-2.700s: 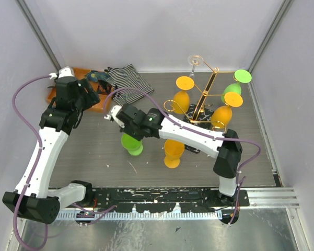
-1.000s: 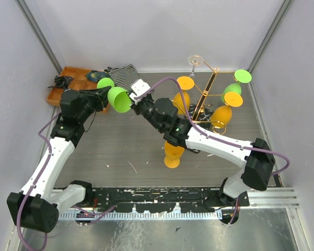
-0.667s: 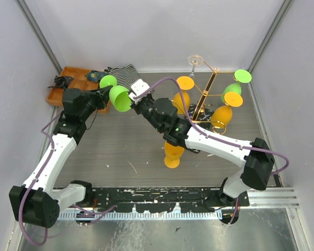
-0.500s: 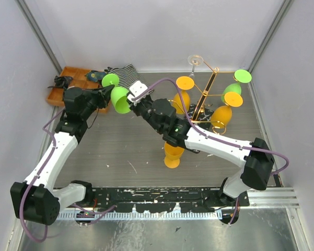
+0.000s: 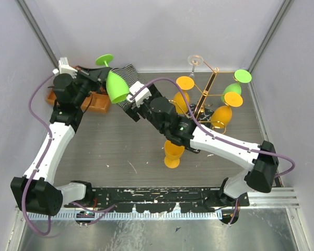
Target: Place the wine glass upside down on the wine glass rack
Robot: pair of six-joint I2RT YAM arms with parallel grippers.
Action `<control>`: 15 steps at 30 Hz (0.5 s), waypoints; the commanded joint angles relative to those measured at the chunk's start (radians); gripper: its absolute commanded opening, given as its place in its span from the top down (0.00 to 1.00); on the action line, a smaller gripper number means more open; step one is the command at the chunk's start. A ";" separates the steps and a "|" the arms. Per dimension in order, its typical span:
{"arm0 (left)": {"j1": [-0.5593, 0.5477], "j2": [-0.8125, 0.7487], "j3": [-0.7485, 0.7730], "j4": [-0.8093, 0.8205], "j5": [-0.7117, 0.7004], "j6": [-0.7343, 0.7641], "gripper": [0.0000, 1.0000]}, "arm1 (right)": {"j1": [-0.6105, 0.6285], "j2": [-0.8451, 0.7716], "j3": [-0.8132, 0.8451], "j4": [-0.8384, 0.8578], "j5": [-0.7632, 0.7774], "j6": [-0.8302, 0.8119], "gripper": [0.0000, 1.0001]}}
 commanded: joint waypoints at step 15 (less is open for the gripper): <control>-0.281 -0.007 -0.292 0.749 0.154 1.004 1.00 | -0.331 -0.114 0.356 -0.445 -0.007 0.176 0.00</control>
